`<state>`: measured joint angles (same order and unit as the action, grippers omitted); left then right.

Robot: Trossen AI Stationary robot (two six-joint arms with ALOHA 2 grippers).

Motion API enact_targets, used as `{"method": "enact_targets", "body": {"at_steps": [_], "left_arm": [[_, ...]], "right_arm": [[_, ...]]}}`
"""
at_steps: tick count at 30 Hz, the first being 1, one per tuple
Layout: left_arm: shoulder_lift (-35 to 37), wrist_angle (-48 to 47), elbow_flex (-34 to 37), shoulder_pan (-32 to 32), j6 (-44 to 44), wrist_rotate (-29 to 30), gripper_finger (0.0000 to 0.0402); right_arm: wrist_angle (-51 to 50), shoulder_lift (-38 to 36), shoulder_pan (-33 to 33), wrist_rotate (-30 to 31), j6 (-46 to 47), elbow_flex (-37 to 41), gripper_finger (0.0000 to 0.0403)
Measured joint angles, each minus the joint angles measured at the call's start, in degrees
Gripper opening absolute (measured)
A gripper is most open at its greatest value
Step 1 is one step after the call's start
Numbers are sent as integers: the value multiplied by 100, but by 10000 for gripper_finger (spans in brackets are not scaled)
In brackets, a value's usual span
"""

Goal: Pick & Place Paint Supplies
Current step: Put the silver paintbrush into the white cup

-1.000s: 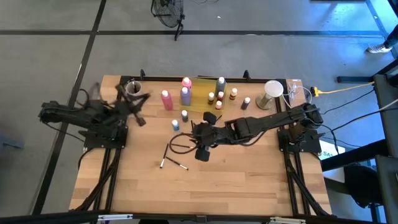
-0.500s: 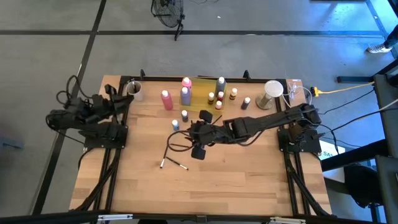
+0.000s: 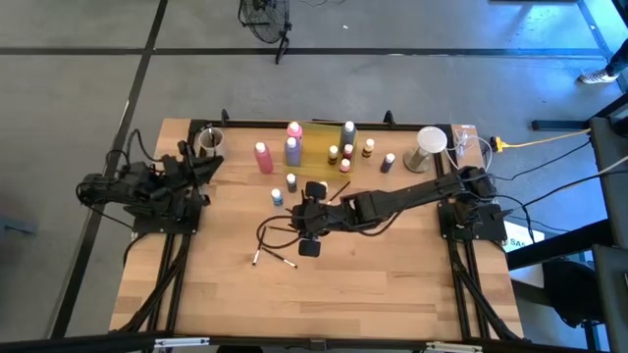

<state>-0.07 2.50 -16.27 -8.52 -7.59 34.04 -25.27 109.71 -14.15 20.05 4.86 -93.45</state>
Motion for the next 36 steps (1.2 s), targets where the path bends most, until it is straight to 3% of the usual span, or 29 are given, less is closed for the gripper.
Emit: {"method": "enact_targets", "body": {"at_steps": [3, 7, 9, 11, 14, 22, 32, 36], "left_arm": [[1, 680, -2, 1, -542, 29, 9], [3, 1521, -15, 4, -1398, 615, 9], [3, 1291, -13, -1, -1532, 1351, 9], [3, 737, 58, 6, -1133, 2124, 9], [1, 942, 452, 20, -808, 2001, 9], [3, 3433, 1469, 437, -1620, 1983, 9], [3, 2830, 1574, 1009, -1322, 2733, 10], [3, 2035, 1574, 1597, -627, 2623, 10]], "right_arm": [[-16, 0, 4, -83, 0, 0, 158], [10, 0, 30, -79, 0, 0, 158], [0, 0, 58, -79, 4, 0, 158], [25, 0, 75, -79, 6, 0, 158], [32, 0, 98, -78, 13, 0, 158], [81, 0, 128, -105, 20, 0, 158], [79, -2, 228, -119, -127, 0, 158], [85, -2, 294, -122, -100, 0, 158]]}}
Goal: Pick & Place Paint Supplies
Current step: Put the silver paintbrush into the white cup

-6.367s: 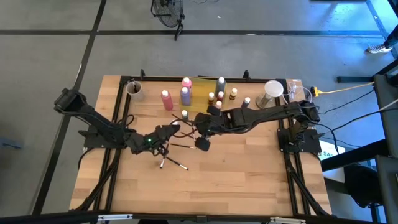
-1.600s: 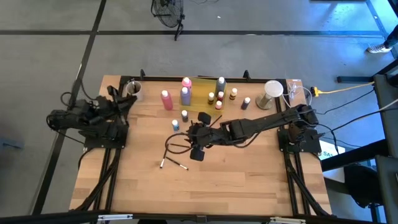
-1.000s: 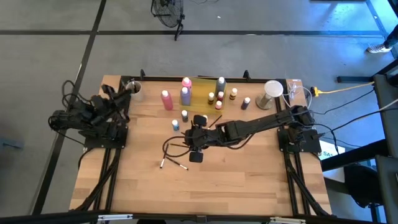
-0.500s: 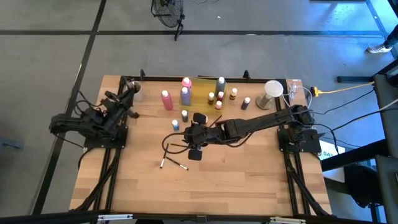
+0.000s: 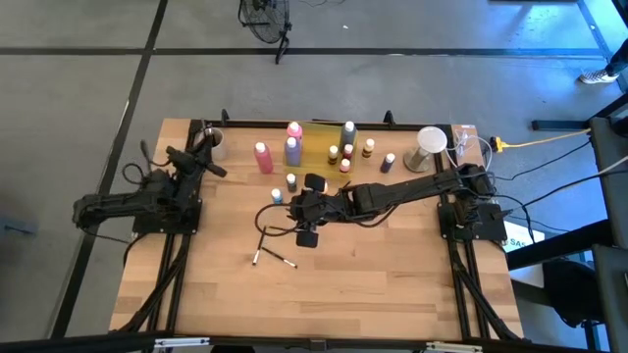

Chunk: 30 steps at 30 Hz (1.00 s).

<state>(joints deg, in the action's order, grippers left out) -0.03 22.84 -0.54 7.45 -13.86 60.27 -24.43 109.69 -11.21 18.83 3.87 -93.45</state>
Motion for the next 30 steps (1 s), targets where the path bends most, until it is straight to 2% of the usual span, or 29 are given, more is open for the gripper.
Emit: {"method": "enact_targets", "body": {"at_steps": [4, 7, 15, 20, 23, 25, 28, 30], "left_arm": [[-15, -1080, 0, 840, 1352, -772, 8], [-15, -1489, 0, 1570, 1939, -1487, 8], [-17, -1276, 0, 3456, 1762, -3445, 8], [-22, -1087, 2, 4416, 2030, -5529, 8], [-24, -676, 2, 4633, 2384, -6883, 8], [-24, -349, 2, 4609, 2597, -7534, 8], [-24, 34, 2, 4397, 2794, -7915, 8], [-24, 301, 2, 4149, 2814, -8086, 8]], "right_arm": [[94, -1, 35, -1, 16, 0, 158], [182, -2, 36, -1, -42, 0, 158], [311, -4, 55, -2, -514, 0, 158], [329, -4, 73, -2, -582, 0, 158], [475, -4, 73, -66, -583, 0, 158], [873, -4, 61, -370, -609, 0, 158], [1727, -12, -27, -922, -850, 0, 158], [2240, -30, -118, -1051, -883, 0, 160]]}}
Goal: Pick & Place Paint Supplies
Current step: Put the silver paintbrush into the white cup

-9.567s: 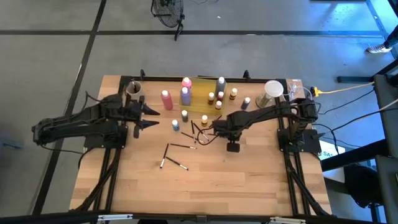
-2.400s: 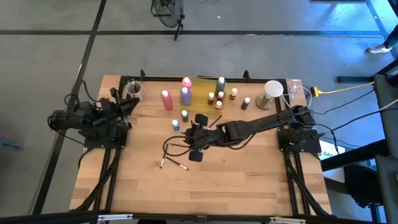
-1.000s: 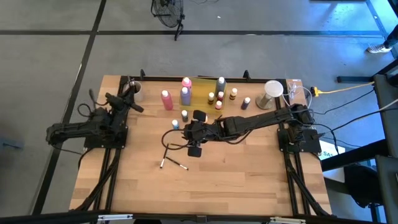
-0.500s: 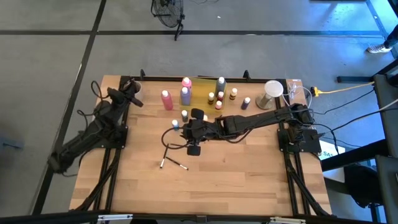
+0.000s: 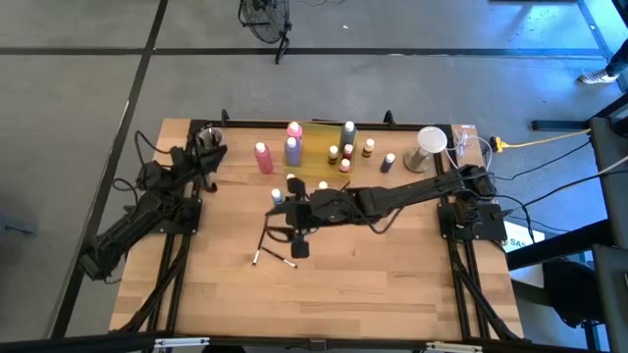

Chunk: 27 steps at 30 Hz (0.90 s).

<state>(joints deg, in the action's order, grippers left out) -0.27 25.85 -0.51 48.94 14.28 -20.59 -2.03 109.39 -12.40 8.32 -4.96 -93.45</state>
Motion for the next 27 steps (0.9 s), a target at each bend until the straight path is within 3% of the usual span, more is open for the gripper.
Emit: {"method": "enact_targets", "body": {"at_steps": [6, 15, 24, 27], "left_arm": [[0, 654, 0, -1083, -127, -242, 8], [-499, 425, 0, -2510, -336, 511, 8], [-1749, 1825, 0, -4045, -1038, 1094, 8], [-2170, 2065, 0, -4398, -1287, 1529, 8]], "right_arm": [[578, -12, -144, 589, -260, 0, 197], [861, -10, -101, 690, -202, -2, 293], [1079, -7, 134, 712, -233, -2, 298], [1171, -7, 196, 710, -206, -1, 295]]}}
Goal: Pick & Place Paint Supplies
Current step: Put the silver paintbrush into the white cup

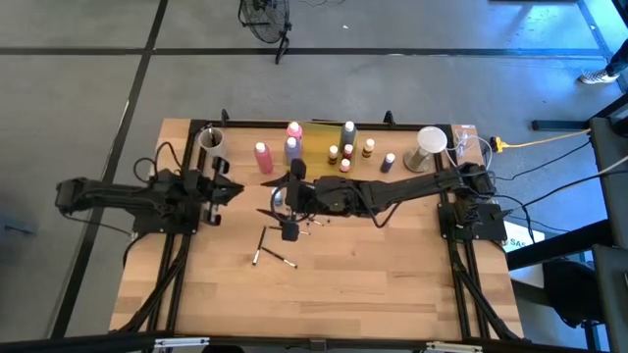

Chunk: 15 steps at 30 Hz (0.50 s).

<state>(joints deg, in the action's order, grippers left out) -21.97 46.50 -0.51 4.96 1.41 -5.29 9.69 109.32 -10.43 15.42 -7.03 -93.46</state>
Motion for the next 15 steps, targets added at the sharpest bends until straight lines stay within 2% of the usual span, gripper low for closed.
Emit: {"method": "enact_targets", "body": {"at_steps": [4, 7, 15], "left_arm": [[-598, 536, 0, -349, -175, 351, 8], [-1035, 1161, 0, -521, -182, 393, 8], [-2216, 2095, -55, -825, -223, 570, 8]], "right_arm": [[7, 2, 58, 0, 6, -1, 293], [9, 2, 70, -42, 15, -1, 293], [110, 4, 65, -61, -118, -1, 293]]}}
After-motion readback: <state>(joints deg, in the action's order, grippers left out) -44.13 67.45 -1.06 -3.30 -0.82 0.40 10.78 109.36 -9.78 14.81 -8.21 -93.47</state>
